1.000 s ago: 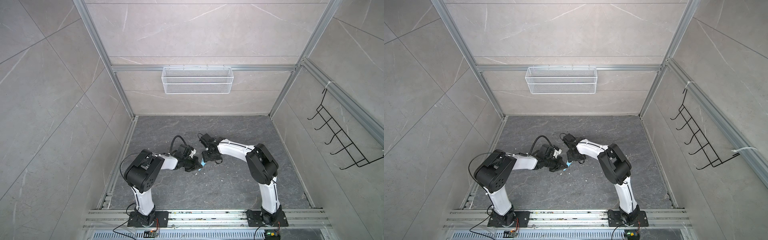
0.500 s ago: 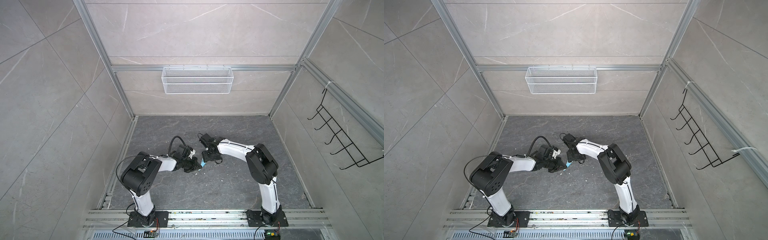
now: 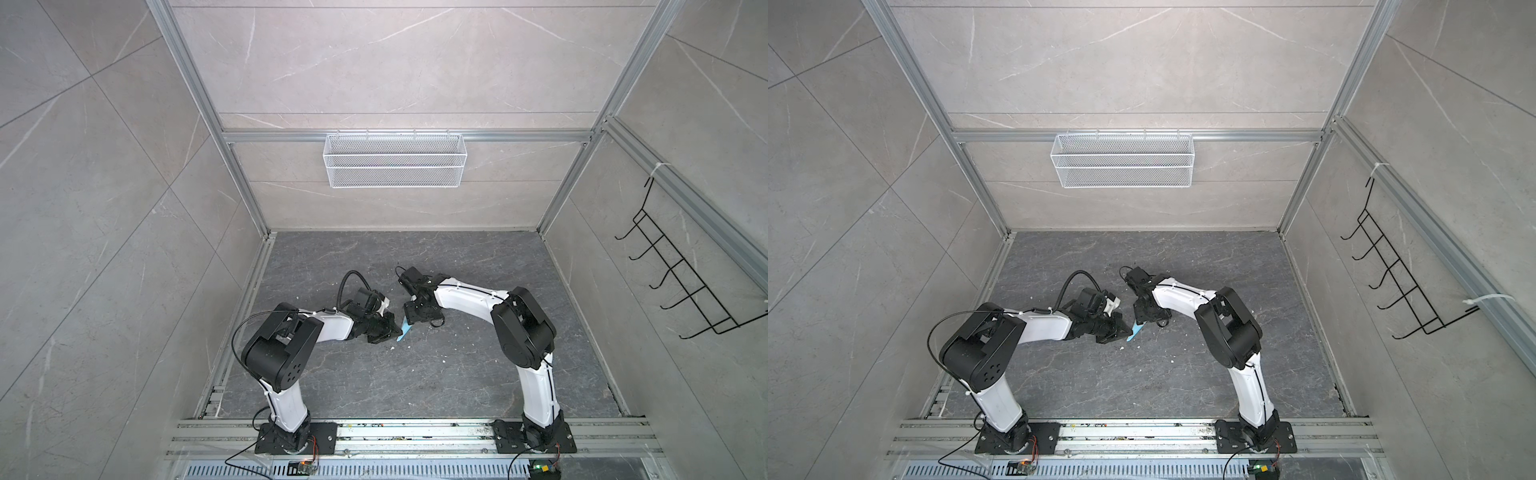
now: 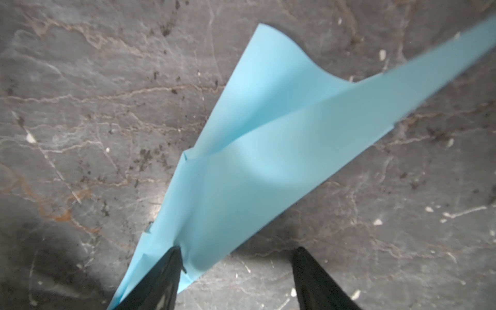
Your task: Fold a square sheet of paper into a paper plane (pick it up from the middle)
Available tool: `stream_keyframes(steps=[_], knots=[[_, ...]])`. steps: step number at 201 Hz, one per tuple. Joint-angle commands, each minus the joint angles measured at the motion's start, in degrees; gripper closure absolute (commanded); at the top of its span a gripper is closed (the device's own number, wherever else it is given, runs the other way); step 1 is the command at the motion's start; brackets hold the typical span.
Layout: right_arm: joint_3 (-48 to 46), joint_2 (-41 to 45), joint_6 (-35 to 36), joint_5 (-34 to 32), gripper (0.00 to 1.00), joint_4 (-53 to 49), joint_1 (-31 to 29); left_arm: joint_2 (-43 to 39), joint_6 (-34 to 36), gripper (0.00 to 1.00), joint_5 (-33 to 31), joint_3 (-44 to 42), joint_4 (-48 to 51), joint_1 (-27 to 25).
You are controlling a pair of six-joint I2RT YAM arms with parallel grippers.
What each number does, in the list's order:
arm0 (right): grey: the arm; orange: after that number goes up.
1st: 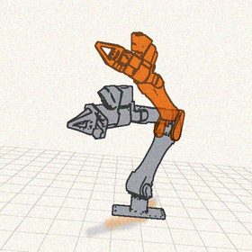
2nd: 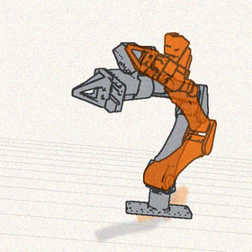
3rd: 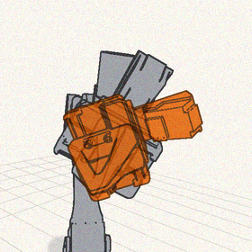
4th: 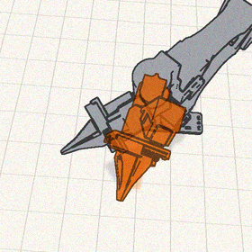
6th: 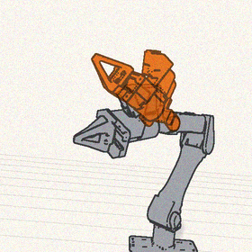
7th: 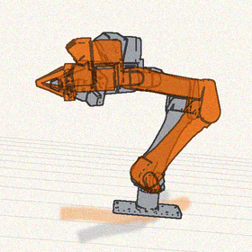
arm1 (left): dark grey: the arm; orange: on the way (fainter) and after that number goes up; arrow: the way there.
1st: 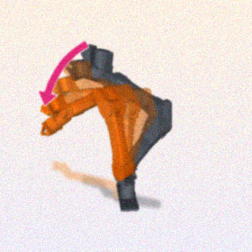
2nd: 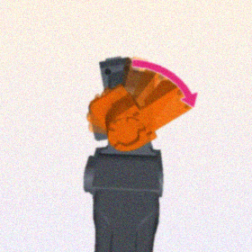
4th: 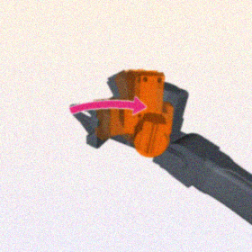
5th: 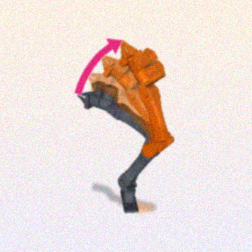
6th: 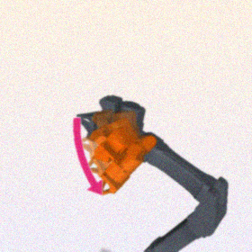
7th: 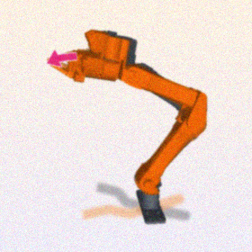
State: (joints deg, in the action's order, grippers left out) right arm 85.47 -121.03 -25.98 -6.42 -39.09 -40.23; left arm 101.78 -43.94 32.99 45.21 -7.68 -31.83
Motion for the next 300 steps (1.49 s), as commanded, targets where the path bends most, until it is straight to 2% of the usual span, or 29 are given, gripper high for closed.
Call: stream_keyframes(steps=[1,105,191,213,247,300], knots=[[-4.94,-10.36,-0.56,-1.19,0.31,-5.45,-0.61,1.04,0.79,0.93,-0.16,1.64,0.71,0.28],[-4.61,-10.98,-0.91,-1.23,0.32,-5.79,-0.64,1.12,0.29,0.94,0.02,-1.91,1.4,-0.07],[-4.62,-11.15,-1.16,-1.48,0.32,-5.9,-0.65,-4.1,2.18,0.94,0.04,-6.36,7.4,-0.41],[-4.57,-11.33,-1.18,-1.42,0.32,-5.88,-0.73,-6.02,3.44,0.94,-0.01,-5.48,8.31,-0.21],[-4.78,-11.5,-1.17,-1.47,0.32,-5.71,-0.7,-8.35,2.93,0.94,0.06,-2.47,4.53,0.28],[-4.97,-11.24,-1.38,-1.31,0.31,-5.52,-0.69,-1.61,0.22,0.95,0.73,2.18,-1.34,0.27]])
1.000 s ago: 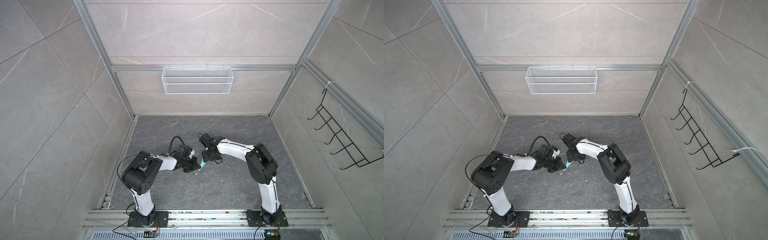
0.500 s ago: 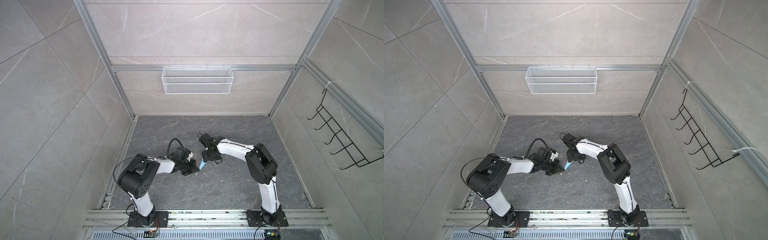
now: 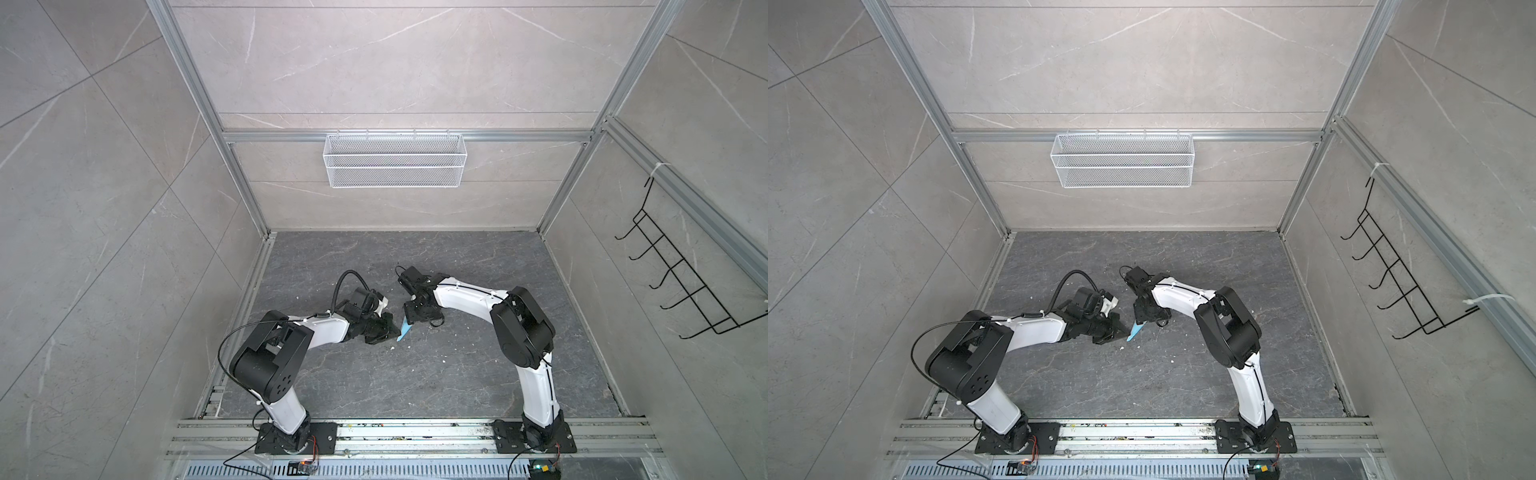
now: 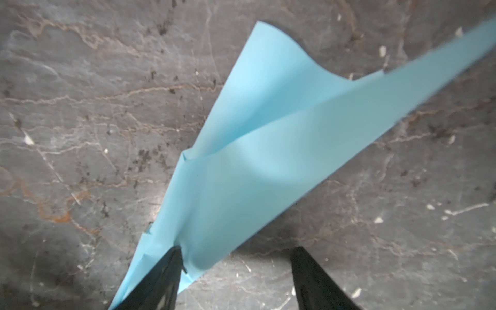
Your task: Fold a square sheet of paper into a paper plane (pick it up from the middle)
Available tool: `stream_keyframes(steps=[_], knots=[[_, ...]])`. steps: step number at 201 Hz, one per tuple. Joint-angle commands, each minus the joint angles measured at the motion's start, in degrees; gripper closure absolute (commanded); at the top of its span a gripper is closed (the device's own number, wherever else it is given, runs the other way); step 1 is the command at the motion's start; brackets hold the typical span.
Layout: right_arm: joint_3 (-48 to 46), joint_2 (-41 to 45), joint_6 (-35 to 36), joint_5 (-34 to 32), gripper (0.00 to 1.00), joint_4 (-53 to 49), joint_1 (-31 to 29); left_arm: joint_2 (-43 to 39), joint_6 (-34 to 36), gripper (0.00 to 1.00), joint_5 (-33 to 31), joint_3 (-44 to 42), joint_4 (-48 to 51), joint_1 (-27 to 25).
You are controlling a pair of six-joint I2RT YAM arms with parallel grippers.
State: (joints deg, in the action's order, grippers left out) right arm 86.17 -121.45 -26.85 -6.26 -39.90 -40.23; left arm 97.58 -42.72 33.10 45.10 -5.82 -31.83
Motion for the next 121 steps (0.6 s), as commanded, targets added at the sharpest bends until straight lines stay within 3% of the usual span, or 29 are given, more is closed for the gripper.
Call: stream_keyframes(steps=[1,121], knots=[[-5.75,-10.78,-0.49,-1.43,0.31,-4.73,-0.71,2.65,-0.94,0.95,0.63,2.37,-3.17,0.23],[-5.53,-10.5,-0.81,-0.95,0.3,-4.65,-0.72,9.88,-1.38,0.97,0.31,6.41,-3.28,-0.58]])
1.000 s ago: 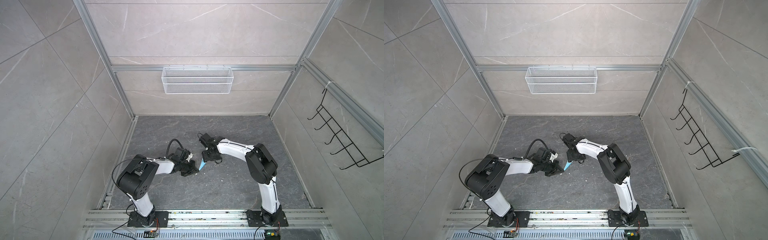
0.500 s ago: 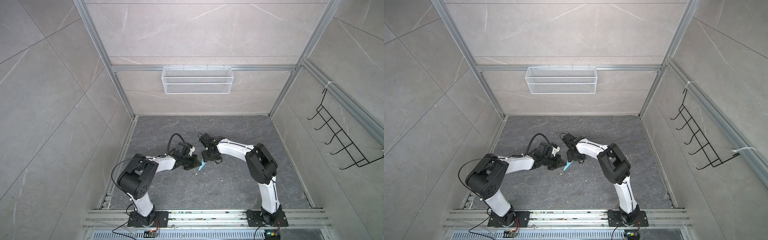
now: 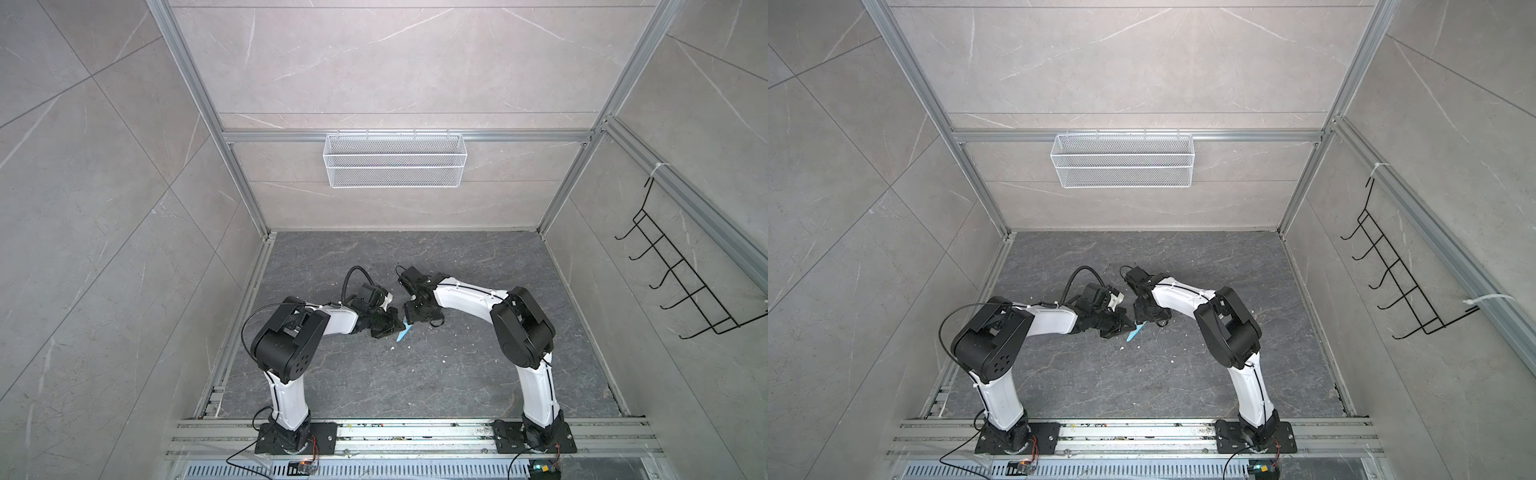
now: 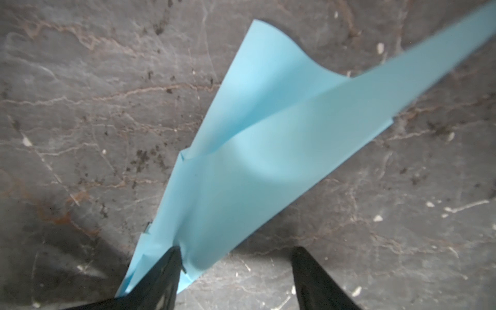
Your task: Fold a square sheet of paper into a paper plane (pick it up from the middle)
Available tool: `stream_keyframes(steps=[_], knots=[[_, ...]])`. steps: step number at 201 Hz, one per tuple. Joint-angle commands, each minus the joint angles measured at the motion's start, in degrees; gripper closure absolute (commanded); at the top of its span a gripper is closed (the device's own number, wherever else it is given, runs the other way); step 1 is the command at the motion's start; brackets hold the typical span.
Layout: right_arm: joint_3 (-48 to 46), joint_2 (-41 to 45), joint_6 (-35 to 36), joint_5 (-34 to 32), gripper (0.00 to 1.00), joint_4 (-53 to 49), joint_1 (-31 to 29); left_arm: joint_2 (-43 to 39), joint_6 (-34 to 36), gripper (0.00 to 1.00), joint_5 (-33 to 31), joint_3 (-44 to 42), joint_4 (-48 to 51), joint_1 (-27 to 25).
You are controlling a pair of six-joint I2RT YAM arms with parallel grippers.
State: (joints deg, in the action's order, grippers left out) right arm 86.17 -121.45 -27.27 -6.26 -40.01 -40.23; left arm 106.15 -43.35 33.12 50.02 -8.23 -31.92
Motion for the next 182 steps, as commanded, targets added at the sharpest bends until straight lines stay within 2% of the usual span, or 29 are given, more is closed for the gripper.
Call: stream_keyframes(steps=[1,86,126,161,182], knots=[[-5.51,-10.53,-0.41,-0.95,0.3,-4.5,-0.72,1.33,-0.71,0.97,0.19,1.49,-0.76,-0.54],[-3.38,-6.17,-0.7,1.12,0.29,-4.8,-0.54,0.81,2.3,0.99,-6.91,0.77,8.9,-1.92],[-1.9,3.04,2.09,5.14,0.29,-3.03,0.85,0.2,3.66,1.0,-10.25,0.09,11.63,-2.05],[-7.05,12.75,7.19,15.37,0.3,4.91,3.61,-0.19,4.6,1.0,-11.29,-0.36,12.71,-2.07],[-9.79,14.61,9.51,20.42,0.35,8.56,4.24,-0.33,4.51,1.0,-11.13,-0.38,12.29,-2.08]])
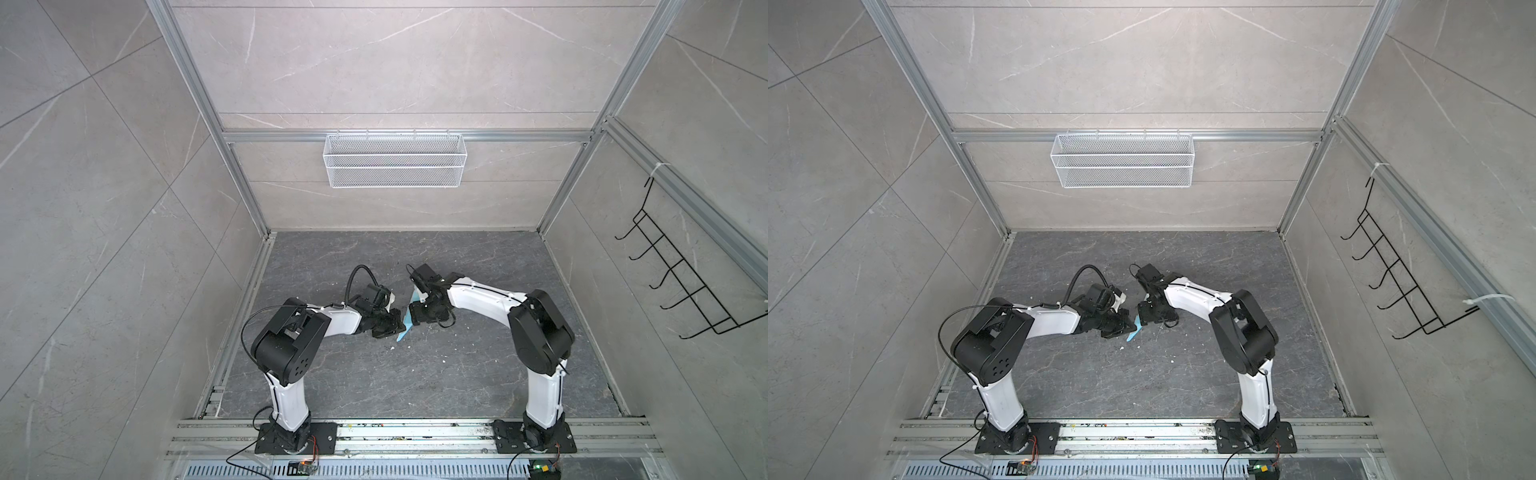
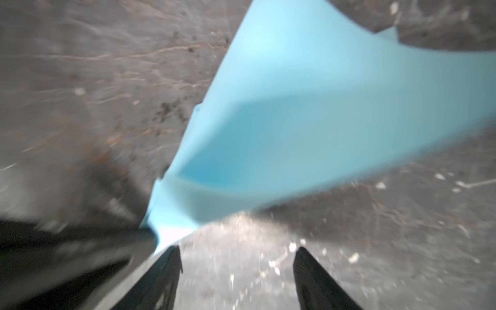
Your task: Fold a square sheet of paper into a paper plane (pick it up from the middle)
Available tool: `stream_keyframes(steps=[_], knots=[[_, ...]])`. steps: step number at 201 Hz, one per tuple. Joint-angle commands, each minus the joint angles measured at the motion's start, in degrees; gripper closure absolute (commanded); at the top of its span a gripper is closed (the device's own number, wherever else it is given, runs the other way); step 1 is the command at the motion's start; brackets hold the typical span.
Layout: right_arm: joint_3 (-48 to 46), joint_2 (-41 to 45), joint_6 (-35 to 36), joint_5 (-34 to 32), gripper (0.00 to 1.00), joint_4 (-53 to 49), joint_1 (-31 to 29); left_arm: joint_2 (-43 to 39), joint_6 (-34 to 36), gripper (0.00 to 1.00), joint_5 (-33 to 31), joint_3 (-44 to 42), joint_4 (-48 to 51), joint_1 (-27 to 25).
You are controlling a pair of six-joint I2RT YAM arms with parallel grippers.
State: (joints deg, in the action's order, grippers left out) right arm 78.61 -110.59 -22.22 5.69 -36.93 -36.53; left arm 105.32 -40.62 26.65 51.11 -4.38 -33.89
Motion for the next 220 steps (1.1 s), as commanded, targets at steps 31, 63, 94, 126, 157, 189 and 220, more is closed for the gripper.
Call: stream_keyframes(steps=[31,63,94,126,157,189,220], knots=[[-2.03,1.28,5.4,14.55,0.63,8.0,0.99,0.39,1.68,1.0,-4.52,-1.32,8.24,-0.08],[0.44,-2.75,5.05,16.45,0.81,8.71,1.77,0.0,1.49,1.0,-4.42,-1.66,7.98,-0.07],[3.29,-6.3,5.36,14.89,0.85,6.94,2.63,-0.33,1.47,1.0,-4.45,-1.96,7.81,-0.1],[4.69,-8.77,6.01,13.3,0.85,5.14,2.89,-0.72,1.42,1.0,-3.91,-2.12,7.81,-0.06],[5.17,-10.63,6.05,12.24,0.85,4.01,2.96,-1.32,1.41,1.0,-2.12,-1.44,7.72,-0.12],[4.89,-11.57,6.05,12.4,0.85,3.19,2.96,-3.54,2.0,0.99,0.23,0.38,7.41,-0.09],[4.37,-12.35,5.5,13.09,0.85,3.13,2.96,-5.11,0.3,0.97,1.63,1.93,4.55,-0.2]])
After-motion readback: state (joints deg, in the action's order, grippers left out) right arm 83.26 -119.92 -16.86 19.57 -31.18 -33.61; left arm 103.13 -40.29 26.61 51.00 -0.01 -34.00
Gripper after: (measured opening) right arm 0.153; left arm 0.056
